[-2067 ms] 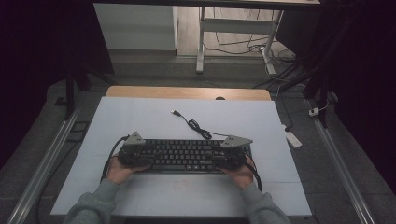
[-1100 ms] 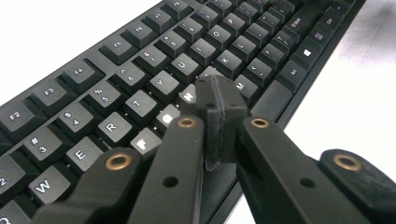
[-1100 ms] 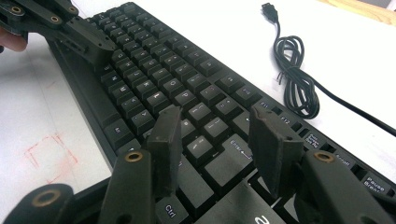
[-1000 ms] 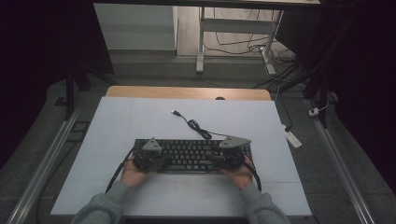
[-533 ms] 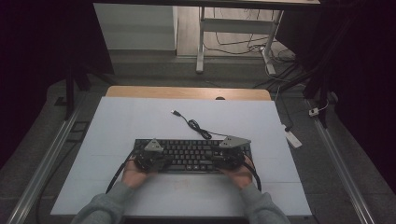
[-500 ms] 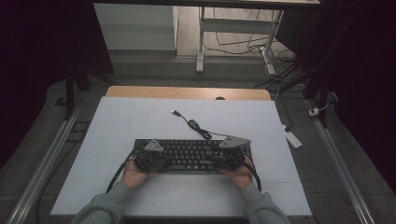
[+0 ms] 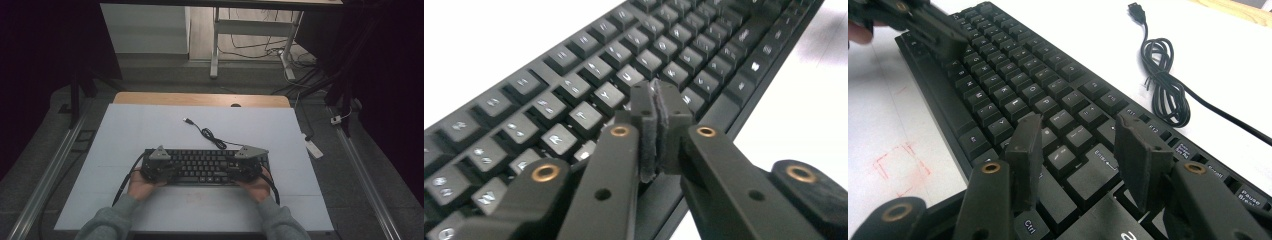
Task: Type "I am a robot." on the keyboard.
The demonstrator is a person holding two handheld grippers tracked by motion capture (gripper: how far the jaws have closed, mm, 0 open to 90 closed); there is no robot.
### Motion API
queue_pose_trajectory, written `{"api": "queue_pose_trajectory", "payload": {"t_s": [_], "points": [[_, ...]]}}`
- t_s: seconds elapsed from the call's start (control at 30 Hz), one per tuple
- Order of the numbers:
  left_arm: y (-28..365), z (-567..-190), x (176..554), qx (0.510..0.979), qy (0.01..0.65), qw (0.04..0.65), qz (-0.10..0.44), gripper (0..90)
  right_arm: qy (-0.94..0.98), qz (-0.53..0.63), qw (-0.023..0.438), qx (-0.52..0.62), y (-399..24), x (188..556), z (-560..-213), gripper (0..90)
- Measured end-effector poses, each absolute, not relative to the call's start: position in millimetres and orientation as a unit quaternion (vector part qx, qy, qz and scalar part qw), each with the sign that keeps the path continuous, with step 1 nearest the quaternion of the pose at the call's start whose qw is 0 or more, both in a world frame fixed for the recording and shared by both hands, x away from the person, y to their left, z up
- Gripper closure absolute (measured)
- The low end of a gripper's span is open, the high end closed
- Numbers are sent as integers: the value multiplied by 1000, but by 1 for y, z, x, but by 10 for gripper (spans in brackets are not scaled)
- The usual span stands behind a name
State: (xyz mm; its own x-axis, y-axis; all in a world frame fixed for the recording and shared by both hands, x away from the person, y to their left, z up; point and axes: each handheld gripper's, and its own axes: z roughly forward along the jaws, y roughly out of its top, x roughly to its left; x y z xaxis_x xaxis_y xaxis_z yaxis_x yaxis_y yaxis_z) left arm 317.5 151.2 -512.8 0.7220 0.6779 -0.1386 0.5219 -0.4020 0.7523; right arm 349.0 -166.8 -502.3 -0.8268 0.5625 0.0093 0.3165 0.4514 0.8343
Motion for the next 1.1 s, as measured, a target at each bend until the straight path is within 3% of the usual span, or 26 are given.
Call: {"api": "queue_pose_trajectory", "payload": {"t_s": [0.3, 0.6, 0.87, 1.1], "points": [[171, -503, 317, 809, 388, 430, 102, 564, 842, 452, 135, 261, -166, 349, -503, 542], [189, -501, 319, 797, 421, 419, 106, 362, 845, 448, 134, 259, -165, 349, -504, 540], [197, -501, 321, 792, 439, 413, 99, 272, 846, 446, 135, 260, -164, 349, -504, 538], [199, -501, 322, 789, 444, 413, 100, 256, 846, 447, 133, 258, -164, 349, -504, 538]]}}
